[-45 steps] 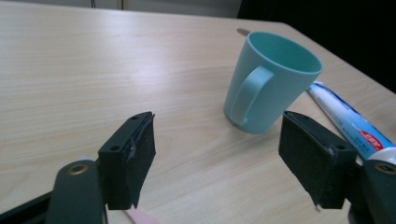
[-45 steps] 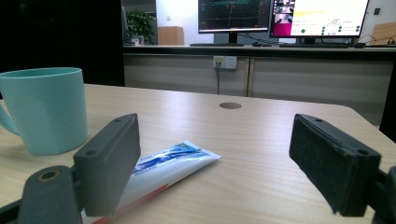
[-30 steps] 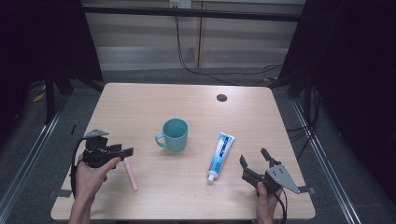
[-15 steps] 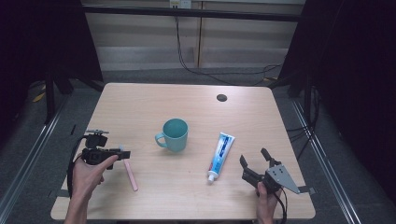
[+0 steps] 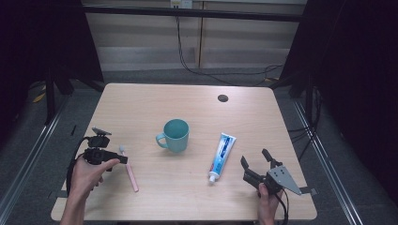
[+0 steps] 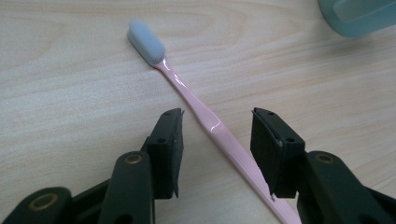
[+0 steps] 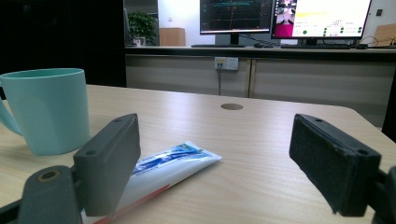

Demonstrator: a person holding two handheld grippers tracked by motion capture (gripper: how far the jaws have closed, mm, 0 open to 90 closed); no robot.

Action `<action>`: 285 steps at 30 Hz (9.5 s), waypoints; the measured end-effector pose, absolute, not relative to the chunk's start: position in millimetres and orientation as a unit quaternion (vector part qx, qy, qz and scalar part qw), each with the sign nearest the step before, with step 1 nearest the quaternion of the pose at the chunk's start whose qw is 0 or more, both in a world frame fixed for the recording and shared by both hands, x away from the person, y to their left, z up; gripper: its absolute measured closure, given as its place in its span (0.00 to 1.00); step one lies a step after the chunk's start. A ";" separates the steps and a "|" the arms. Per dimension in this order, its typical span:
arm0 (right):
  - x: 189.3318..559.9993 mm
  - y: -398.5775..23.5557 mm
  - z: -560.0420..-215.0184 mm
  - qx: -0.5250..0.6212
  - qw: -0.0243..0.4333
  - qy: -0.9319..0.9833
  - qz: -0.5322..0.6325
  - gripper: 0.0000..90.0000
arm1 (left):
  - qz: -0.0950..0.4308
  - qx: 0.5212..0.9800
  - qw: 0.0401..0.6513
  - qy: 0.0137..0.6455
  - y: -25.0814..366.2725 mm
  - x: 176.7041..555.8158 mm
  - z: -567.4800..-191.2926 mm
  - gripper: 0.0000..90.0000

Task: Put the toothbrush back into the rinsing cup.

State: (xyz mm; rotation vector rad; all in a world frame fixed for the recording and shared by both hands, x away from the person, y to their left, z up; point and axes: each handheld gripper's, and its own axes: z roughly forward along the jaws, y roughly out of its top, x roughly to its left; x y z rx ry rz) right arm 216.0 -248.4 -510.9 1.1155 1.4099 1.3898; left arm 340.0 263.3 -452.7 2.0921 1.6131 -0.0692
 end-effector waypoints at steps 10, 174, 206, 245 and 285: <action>215.7 -248.4 -511.0 0.446 0.421 0.562 0.556 0.17 | -0.048 0.775 0.207 0.595 243.5 343.8 -457.8 0.58; 216.0 -249.3 -511.1 0.442 0.419 0.562 0.560 0.17 | 0.110 0.715 0.487 0.489 262.3 320.4 -411.0 0.94; 215.7 -249.2 -511.2 0.441 0.419 0.562 0.560 0.17 | 0.184 0.683 0.561 0.430 239.9 318.1 -389.8 0.94; 215.7 -249.2 -511.3 0.439 0.418 0.563 0.562 0.17 | 0.187 0.676 0.612 0.365 180.0 340.7 -369.4 0.94; 215.1 -249.5 -511.4 0.438 0.418 0.563 0.563 0.17 | 0.177 0.701 0.602 0.339 129.9 372.2 -376.7 0.94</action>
